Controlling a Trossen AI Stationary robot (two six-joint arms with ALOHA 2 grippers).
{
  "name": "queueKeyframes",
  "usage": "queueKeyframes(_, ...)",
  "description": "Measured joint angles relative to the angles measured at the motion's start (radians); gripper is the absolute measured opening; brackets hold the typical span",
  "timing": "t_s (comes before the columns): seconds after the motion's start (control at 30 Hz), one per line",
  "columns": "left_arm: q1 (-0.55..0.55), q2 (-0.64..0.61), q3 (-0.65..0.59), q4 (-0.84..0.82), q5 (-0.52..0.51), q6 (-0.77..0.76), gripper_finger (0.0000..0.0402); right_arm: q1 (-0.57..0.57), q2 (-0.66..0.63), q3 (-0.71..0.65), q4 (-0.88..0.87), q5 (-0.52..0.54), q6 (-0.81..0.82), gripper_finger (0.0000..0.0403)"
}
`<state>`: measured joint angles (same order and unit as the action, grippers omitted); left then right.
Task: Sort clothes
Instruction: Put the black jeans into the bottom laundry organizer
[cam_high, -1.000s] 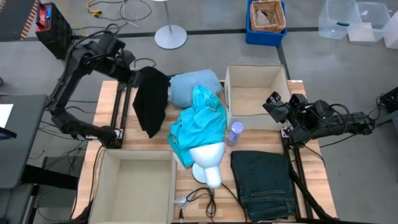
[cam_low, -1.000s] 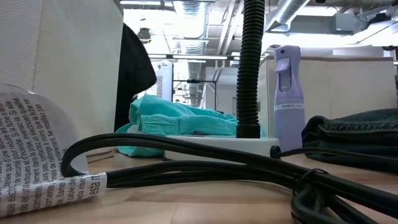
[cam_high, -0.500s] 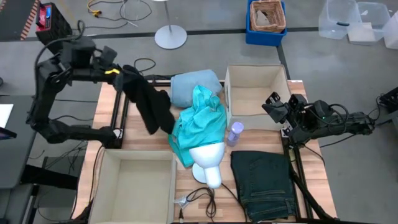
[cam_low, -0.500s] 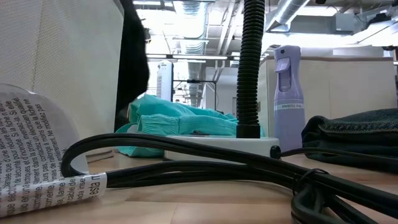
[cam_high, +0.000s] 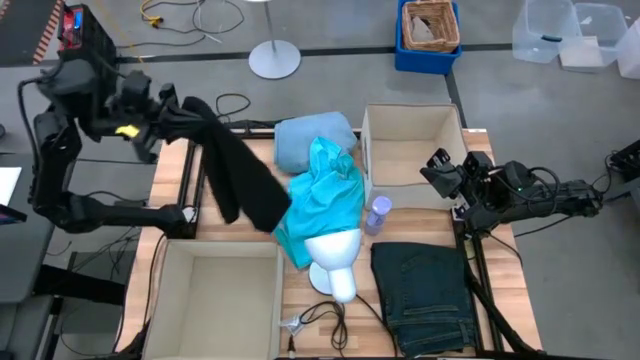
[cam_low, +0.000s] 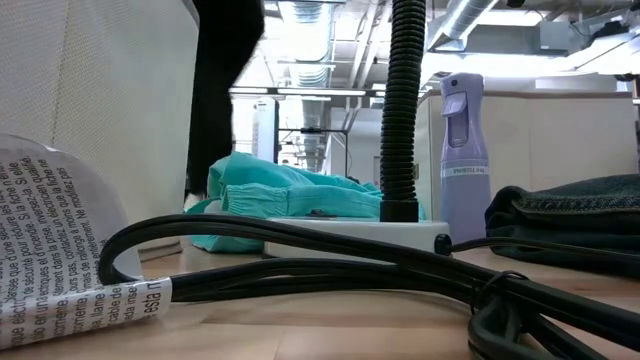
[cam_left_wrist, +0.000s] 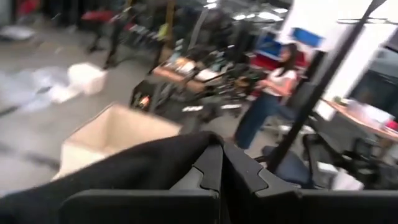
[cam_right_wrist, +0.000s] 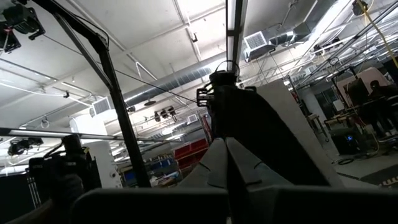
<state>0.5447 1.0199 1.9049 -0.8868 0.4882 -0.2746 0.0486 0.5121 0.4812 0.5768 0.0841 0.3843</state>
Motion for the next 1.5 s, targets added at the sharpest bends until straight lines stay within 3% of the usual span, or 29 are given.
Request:
queueKeyframes(0.4,-0.013,-0.027,0.051,0.074,0.318,0.033,0.0,0.0,0.0,0.0,-0.042,0.0,0.0,0.0008)
queueKeyframes(0.57,-0.028,-0.019,0.065,0.296,0.492,-0.04,0.0,0.0,0.0,0.0,-0.052,0.0,0.0,0.0008)
queueKeyframes(0.93,-0.042,0.04,0.066,0.757,0.718,-0.339,0.0,0.0,0.0,0.0,-0.054,0.0,0.0,0.0008)
queueKeyframes(1.13,-0.107,0.081,0.066,1.041,0.77,-0.524,0.0,0.0,0.0,0.0,-0.078,0.0,0.001,0.0008)
queueKeyframes(1.5,-0.289,0.158,0.141,1.044,0.791,-0.452,0.0,0.0,0.0,0.0,-0.084,0.0,0.002,0.0008)
